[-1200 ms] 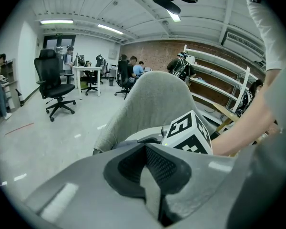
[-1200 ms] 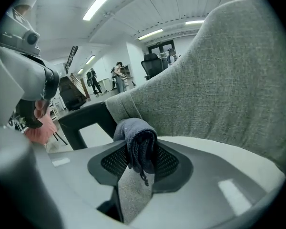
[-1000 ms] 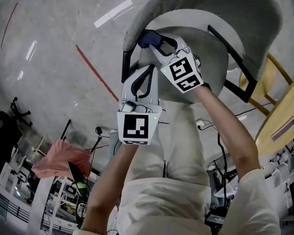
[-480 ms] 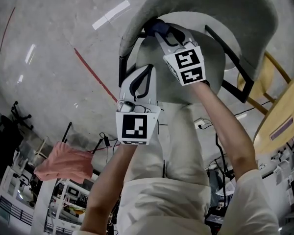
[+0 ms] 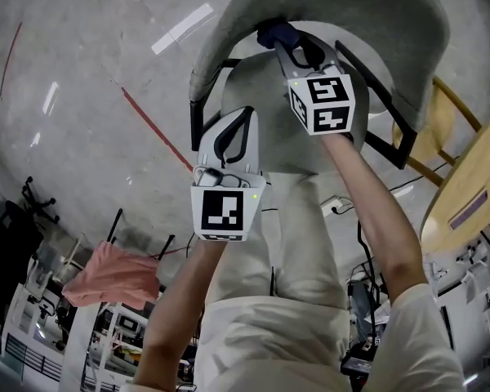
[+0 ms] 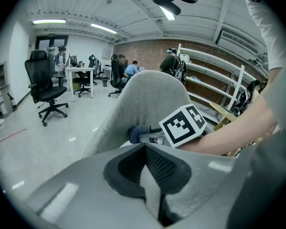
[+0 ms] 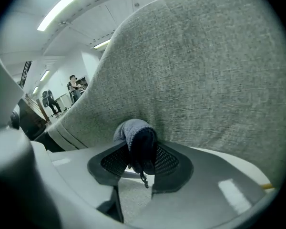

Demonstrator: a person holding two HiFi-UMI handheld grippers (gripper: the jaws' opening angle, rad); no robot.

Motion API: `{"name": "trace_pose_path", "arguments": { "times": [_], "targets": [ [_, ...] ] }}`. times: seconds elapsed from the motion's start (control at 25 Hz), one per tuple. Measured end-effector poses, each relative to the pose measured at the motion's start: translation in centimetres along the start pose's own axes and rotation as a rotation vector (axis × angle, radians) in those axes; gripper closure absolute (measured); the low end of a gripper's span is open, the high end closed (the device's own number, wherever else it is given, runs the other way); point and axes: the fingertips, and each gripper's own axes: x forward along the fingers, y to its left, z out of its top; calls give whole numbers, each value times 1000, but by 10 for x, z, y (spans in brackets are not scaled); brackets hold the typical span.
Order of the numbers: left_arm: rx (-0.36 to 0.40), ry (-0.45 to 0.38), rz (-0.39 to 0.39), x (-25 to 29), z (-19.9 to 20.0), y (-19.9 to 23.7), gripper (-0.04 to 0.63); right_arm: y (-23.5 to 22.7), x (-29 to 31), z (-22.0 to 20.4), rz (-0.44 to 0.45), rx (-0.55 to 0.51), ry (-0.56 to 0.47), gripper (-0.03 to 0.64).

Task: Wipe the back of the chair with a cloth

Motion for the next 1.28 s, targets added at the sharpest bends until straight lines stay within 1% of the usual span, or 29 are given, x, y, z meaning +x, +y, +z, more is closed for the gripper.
{"name": "trace_pose_path", "arguments": {
  "times": [0.24,0.56,0.88,1.28],
  "targets": [
    [18,-3,-18,6,7,-7,595,-30,-11,3,-87,63,-21,466],
    [24,-2,-33,13,10,-15,595,-53,-23,3,-155,100,-41,466],
    [36,-6,-47,18,17,-23,595,-81,-44,0,-257,184,-60,468],
    [51,-11,-71,22,23,-37,595,-120,-78,-18,-407,313,-75,468]
  ]
}}
